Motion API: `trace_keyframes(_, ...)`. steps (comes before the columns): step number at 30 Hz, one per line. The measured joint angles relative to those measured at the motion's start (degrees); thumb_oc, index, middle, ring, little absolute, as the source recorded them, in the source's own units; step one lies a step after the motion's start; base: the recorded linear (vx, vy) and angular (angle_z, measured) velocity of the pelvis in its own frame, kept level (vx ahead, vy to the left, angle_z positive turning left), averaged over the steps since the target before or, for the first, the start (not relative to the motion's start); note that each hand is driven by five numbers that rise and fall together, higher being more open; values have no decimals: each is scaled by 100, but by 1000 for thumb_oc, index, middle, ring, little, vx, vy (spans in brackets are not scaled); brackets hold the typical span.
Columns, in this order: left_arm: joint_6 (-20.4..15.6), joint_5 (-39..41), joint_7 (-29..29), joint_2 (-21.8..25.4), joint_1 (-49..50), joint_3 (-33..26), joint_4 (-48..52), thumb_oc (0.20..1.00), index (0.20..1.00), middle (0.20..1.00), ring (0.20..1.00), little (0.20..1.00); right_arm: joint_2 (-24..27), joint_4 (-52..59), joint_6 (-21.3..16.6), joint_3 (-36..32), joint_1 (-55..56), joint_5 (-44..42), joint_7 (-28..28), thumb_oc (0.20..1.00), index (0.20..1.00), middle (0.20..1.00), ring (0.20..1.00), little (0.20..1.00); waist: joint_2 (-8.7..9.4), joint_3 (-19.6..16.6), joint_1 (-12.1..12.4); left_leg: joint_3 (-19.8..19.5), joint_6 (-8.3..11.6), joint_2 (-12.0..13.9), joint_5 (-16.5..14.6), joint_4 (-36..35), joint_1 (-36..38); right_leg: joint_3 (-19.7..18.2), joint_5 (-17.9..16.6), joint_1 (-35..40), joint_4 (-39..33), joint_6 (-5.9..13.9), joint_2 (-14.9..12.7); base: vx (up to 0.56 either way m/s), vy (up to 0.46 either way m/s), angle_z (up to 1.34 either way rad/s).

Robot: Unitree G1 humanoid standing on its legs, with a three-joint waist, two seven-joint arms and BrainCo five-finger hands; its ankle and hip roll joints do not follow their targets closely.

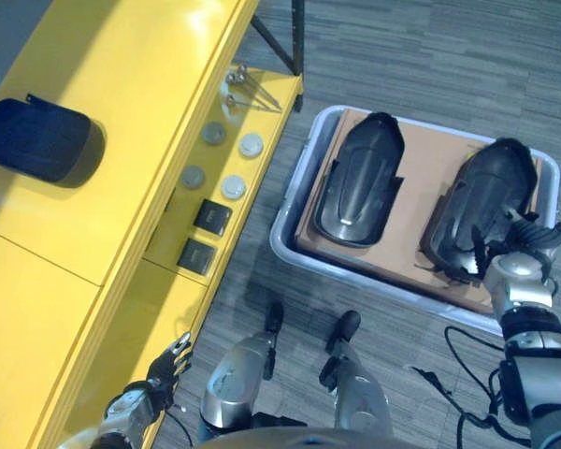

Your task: Move parts from the plastic box to the shelf.

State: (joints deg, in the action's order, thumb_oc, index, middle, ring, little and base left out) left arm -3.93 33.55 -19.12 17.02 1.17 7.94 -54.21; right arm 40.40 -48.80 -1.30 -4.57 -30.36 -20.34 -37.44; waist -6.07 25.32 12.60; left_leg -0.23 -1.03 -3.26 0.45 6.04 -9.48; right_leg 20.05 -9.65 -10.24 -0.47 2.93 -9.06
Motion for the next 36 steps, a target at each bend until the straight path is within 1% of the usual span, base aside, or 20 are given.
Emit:
trace_keyframes(6, -7, 6, -2, 0, -12, 7, -33, 1000, 1000, 1000, 1000, 1000, -5, -209, 153, -1, 79, -4, 22, 1000, 1000, 1000, 1000, 1000, 0, 2, -53, -11, 2, 1, 4, 9, -68, 15, -1, -63, 5, 0, 1, 0, 0, 0)
trace_keyframes(11, -9, 6, 7, 11, -23, 117, -34, 1000, 1000, 1000, 1000, 1000, -61, -640, 169, -8, 301, -75, 223, 1000, 1000, 1000, 1000, 1000, 6, 6, -66, -24, 2, 3, 7, 10, -99, 30, 0, -85, 5, 0, 1, 0, 0, 0)
trace_keyframes(15, -9, 6, 12, 11, -76, 124, 11, 1000, 1000, 1000, 1000, 1000, -172, -866, 109, -3, 409, -199, 250, 1000, 1000, 1000, 1000, 1000, 14, 18, -84, -79, 10, 6, 21, 9, -136, 86, 6, -91, 4, 7, 1, -24, -12, 6)
trace_keyframes(18, -9, 7, 13, 46, -104, 138, 100, 1000, 1000, 1000, 1000, 1000, -175, -1075, 29, -2, 340, -290, 402, 1000, 1000, 1000, 1000, 1000, 60, 86, -69, -103, 18, 7, 38, 6, -149, 102, 9, -99, 9, 9, 3, -22, -12, 4)
trace_keyframes(22, -8, 7, 17, 54, -186, 146, 132, 1000, 1000, 1000, 1000, 1000, -177, -1067, -38, 0, 297, -405, 449, 1000, 1000, 1000, 1000, 1000, 90, 146, -55, -113, 15, 8, 54, 45, -251, 102, 9, -188, 43, 10, 0, -8, -4, 0)
trace_keyframes(23, -8, 8, 19, 59, -197, 147, 138, 1000, 1000, 1000, 1000, 1000, -176, -1065, -85, -5, 293, -473, 452, 900, 900, 900, 900, 900, 92, 189, -56, -113, 16, 9, 52, 74, -253, 101, 9, -182, 53, 9, 0, 0, 0, 0)
trace_keyframes(24, -8, 8, 19, 62, -204, 147, 145, 1000, 1000, 1000, 1000, 1000, -176, -1064, -121, -5, 293, -492, 459, 730, 730, 730, 730, 730, 96, 206, -57, -113, 16, 10, 51, 77, -256, 101, 10, -186, 59, 9, 0, 0, 0, 0)
trace_keyframes(26, -8, 10, 18, 68, -216, 146, 144, 1000, 1000, 1000, 1000, 1000, -179, -1037, -235, -5, 288, -629, 504, 200, 200, 200, 200, 200, 100, 215, -57, -114, 15, 9, 50, 78, -256, 100, 11, -186, 69, 11, -5, 0, 0, 0)
trace_keyframes(32, -9, 14, 20, 169, -219, 177, 170, 1000, 1000, 1000, 1000, 1000, -148, -1040, -378, -129, 124, -1041, 618, 200, 200, 200, 200, 200, 92, 222, -73, -113, 21, 9, 82, 86, -401, 91, 9, -356, 130, 8, -12, 0, 0, 0)
trace_keyframes(36, -21, 26, 13, 169, -219, 178, 173, 1000, 1000, 1000, 1000, 1000, -146, -1022, -383, -133, 76, -1200, 617, 200, 200, 200, 200, 200, 85, 229, -88, -110, 23, 24, 82, 82, -394, 91, 1, -353, 126, -9, 4, 0, 0, 0)
